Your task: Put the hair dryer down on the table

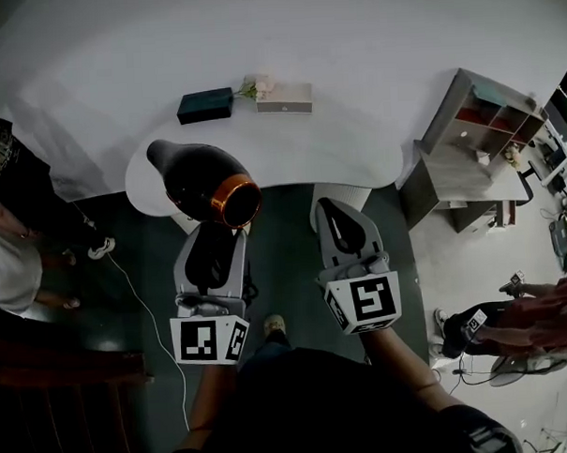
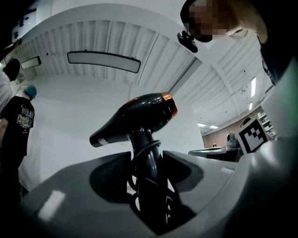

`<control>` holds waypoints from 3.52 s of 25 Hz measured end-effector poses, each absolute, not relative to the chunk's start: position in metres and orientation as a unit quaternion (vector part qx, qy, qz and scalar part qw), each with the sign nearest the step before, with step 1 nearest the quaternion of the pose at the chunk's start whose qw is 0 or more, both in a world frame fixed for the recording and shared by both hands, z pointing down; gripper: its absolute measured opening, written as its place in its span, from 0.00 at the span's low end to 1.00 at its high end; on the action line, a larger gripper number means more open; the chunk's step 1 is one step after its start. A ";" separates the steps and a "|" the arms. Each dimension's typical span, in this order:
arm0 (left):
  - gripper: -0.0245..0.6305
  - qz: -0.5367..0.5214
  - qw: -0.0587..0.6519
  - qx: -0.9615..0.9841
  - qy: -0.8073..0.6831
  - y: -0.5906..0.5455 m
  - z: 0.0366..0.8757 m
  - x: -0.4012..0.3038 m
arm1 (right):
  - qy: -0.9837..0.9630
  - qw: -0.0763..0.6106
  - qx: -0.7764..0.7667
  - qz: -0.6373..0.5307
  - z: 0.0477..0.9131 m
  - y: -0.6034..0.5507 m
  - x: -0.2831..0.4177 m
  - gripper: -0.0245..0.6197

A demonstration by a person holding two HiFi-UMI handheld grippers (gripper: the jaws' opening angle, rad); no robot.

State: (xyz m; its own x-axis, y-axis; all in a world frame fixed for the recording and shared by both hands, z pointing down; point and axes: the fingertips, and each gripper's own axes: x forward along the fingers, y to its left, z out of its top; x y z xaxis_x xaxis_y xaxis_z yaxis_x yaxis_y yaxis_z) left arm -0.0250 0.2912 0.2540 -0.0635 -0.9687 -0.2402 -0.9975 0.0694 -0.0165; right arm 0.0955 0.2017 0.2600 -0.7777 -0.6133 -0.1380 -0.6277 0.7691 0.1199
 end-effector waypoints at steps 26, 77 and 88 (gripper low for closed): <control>0.37 0.096 0.069 -0.731 0.672 0.145 0.270 -0.144 | 0.913 0.015 -0.402 0.071 0.281 0.075 -0.015 0.06; 0.37 -0.042 0.022 -0.766 0.641 -0.223 0.360 -0.207 | 0.917 -0.044 -0.396 0.028 0.345 -0.303 -0.109 0.06; 0.33 -0.089 -0.013 -0.806 0.585 -0.241 0.420 -0.178 | 0.888 -0.092 -0.451 0.003 0.389 -0.307 -0.073 0.06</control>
